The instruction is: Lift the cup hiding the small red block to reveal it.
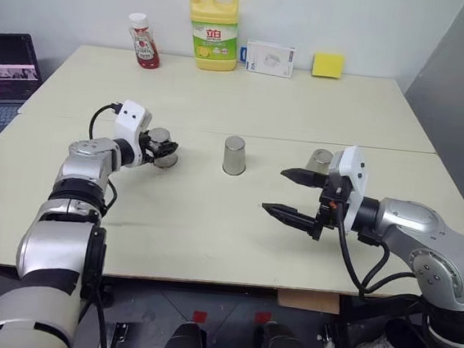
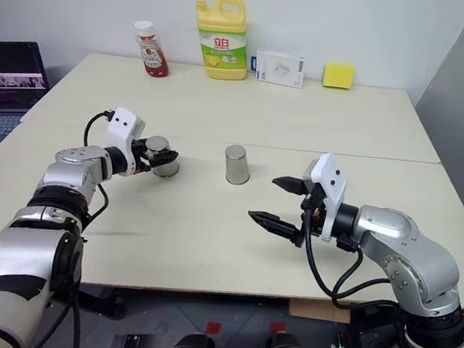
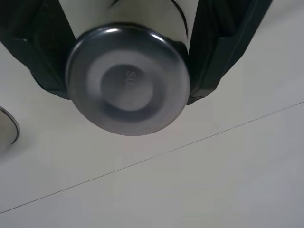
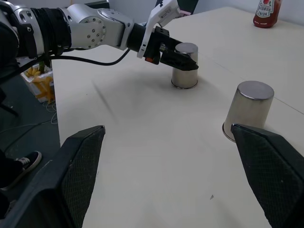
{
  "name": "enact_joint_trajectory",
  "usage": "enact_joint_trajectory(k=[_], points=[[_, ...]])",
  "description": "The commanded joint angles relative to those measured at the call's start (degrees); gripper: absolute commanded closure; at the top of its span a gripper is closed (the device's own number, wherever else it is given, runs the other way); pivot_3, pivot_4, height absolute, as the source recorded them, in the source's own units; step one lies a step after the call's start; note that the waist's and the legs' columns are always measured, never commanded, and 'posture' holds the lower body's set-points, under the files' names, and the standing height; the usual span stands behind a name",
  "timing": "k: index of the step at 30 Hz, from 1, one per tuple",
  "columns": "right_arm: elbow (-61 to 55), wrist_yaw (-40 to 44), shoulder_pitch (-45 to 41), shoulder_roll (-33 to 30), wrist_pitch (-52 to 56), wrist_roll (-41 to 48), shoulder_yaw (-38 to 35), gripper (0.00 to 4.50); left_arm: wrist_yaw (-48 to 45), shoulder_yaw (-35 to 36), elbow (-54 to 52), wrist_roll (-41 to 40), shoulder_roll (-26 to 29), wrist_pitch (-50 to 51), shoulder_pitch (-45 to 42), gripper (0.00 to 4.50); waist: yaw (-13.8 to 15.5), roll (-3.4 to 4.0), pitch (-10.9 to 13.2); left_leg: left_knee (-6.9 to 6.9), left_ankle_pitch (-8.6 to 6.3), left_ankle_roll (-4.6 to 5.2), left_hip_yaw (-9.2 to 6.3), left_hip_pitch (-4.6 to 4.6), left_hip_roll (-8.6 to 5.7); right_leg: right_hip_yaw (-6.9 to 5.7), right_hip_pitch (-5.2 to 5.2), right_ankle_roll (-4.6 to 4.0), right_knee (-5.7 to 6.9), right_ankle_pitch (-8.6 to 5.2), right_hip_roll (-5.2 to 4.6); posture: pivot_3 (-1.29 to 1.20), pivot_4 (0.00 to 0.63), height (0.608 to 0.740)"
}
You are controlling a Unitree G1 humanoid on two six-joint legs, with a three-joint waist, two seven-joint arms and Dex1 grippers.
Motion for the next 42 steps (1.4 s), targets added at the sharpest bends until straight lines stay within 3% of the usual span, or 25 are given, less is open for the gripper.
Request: enact_joint_trajectory(k=[1,7,11,18,32,34,40,42], points=[[-1.81,0.04,-1.09,0.02,-0.21,0.86,-0.70,0.00,-0.25,0.60,0.49,0.56,0.36,-2.03,-1.41,1.84,0.00,0.00,0.00,0.00,0.00,0.00,-0.01,0.00,0.00,-0.01,0.00,-0.01,0.00,0.00,0.00,0.00,0.150,0.740],[-1.93,-0.28,-1.25,0.36,-0.14,0.84,-0.59,0.00,-4.48,5.23,-2.83,-4.58,1.08,2.09,-2.17,1.84,0.00,0.00,0.00,0.00,0.00,0.00,-0.03,0.00,0.00,-0.03,0.00,-0.02,0.02,0.01,0.00,0.00,0.150,0.740],[-1.62,-0.15,-1.34,0.36,-0.19,0.95,-0.94,0.00,-4.23,8.93,-4.44,-7.35,4.66,6.04,-4.71,1.84,-0.09,-0.04,0.02,0.01,0.00,0.00,-0.07,-0.03,0.01,-0.06,-0.01,-0.01,0.02,0.01,0.00,0.00,0.150,0.740],[-0.33,0.61,-1.91,0.94,-1.07,0.22,0.04,0.00,5.94,8.90,0.67,-3.56,8.88,2.30,-3.81,1.84,-0.76,-0.04,0.02,-0.02,0.00,0.00,-0.11,-0.05,0.00,-0.07,-0.06,-0.01,0.05,0.01,-0.01,0.00,0.150,0.740],[0.21,0.73,-2.75,0.88,-0.85,0.23,-0.03,0.00,14.69,10.94,5.62,-3.12,7.21,0.95,0.25,1.84,-0.39,-0.04,0.02,0.24,0.01,-0.01,-0.65,-0.60,0.00,-0.71,-0.24,-0.06,0.07,0.04,-0.06,0.00,0.150,0.740],[0.10,0.72,-2.63,0.79,-0.88,0.18,-0.07,0.00,15.26,11.09,6.10,-3.14,7.12,1.34,0.44,1.14,-0.37,-0.04,0.02,0.25,0.01,-0.01,-0.77,-0.66,0.01,-0.86,-0.25,-0.08,0.08,0.05,-0.06,0.00,0.150,0.740],[-0.21,0.61,-2.10,0.67,-0.97,0.21,-0.29,0.00,15.71,12.33,5.72,-4.16,7.69,1.09,-0.49,0.07,-0.31,-0.04,0.02,0.39,0.01,-0.02,-0.92,-0.74,0.00,-1.03,-0.23,-0.09,0.13,0.06,-0.06,0.00,0.150,0.740],[-0.35,0.50,-1.99,0.72,-0.99,0.23,-0.32,0.00,15.66,12.98,4.73,-4.48,8.14,0.11,-1.12,0.03,-0.30,-0.04,0.02,0.47,0.01,-0.01,-0.92,-0.75,-0.01,-1.03,-0.20,-0.09,0.14,0.06,-0.07,0.00,0.150,0.740]])
